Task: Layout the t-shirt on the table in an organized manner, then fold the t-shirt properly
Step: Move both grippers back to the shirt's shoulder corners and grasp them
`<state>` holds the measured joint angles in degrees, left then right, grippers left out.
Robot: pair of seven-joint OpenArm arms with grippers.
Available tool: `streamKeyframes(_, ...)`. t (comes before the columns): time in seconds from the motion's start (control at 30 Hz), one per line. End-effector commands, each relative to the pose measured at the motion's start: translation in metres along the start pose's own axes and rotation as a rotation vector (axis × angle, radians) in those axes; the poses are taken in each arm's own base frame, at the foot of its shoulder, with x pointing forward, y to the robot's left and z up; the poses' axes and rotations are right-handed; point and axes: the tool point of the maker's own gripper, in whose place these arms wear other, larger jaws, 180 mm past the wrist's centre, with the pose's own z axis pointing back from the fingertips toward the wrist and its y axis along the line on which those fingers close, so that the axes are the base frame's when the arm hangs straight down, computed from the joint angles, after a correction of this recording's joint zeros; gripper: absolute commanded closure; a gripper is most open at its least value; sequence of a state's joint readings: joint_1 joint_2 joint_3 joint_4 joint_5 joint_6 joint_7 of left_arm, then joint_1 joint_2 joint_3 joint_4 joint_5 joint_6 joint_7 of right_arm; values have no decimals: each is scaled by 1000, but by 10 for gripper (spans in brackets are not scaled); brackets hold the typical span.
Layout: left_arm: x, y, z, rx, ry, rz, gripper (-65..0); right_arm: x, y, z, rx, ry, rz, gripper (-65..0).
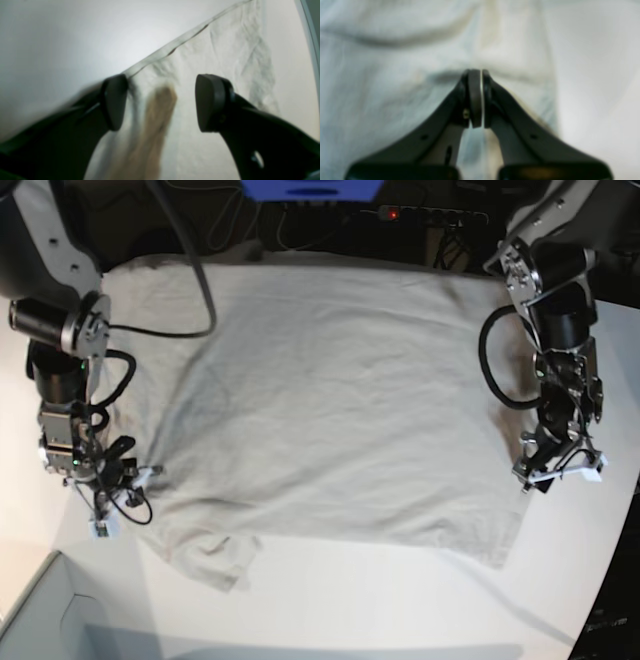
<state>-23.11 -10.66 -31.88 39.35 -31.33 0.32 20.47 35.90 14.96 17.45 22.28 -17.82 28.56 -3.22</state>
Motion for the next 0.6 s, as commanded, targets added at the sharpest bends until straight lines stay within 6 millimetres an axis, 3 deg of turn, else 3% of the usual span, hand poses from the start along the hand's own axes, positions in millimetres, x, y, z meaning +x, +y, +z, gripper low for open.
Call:
streamKeyframes(0.0, 25, -19, 0, -40, -51, 1, -419, 52, -17, 4, -35, -116, 3, 0)
streamKeyframes(0.1, 39, -33, 4, -75, -77, 4, -418, 71, -26, 7, -50, -145, 5, 0)
streamKeyframes(0.2, 56, -52, 21, -133, -88, -25, -418, 73, -43, 15, -83, -143, 24, 0)
streamKeyframes(0.33, 69, -59, 54, -180, -122, -106, -418, 42, -56, 30, -134, -61, 84, 0)
streamKeyframes(0.4, 61, -58, 72, -198, -120, -140, -418, 19, -57, 45, -164, -37, 138, 0)
streamKeyframes(0.5, 44, -27, 94, -178, -108, -147, -418, -5, -40, 71, -186, -43, 223, 0)
streamKeyframes(0.57, 26, -5, 98, -147, -71, -142, -418, -17, -27, 88, -191, -47, 265, 0)
